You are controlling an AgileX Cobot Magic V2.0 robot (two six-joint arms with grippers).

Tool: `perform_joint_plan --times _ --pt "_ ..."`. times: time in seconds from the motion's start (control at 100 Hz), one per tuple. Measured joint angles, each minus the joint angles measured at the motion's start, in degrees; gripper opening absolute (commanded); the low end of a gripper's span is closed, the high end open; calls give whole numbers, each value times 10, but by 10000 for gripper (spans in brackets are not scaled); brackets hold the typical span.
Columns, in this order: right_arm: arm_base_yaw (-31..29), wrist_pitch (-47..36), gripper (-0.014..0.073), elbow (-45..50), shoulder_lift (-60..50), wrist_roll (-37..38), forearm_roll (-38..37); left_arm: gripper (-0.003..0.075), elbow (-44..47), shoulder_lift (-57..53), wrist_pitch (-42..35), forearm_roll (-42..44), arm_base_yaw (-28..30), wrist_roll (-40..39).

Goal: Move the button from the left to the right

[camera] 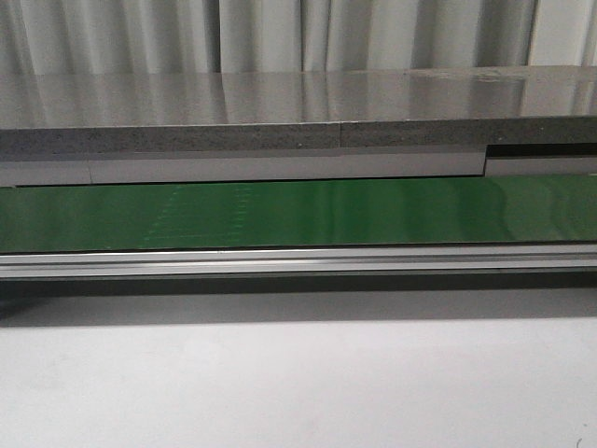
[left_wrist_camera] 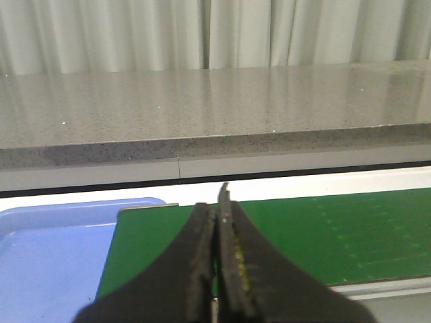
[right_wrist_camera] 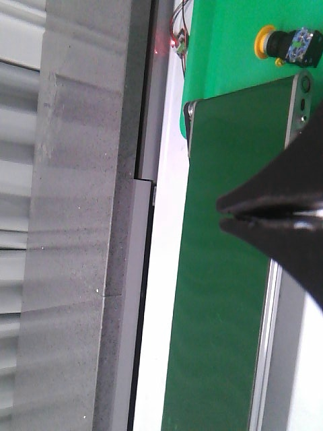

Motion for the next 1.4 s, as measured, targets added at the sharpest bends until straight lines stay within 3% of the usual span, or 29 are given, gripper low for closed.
perform_joint_plan --times 0.35,0.66,1.4 --pt "0 -115 -67 138 -82 5 0 -20 0 0 0 0 0 0" --pt "0 -134 -67 247 -169 6 1 -20 0 0 0 0 0 0" --pt "0 -139 -67 257 -171 7 7 -20 0 0 0 0 0 0"
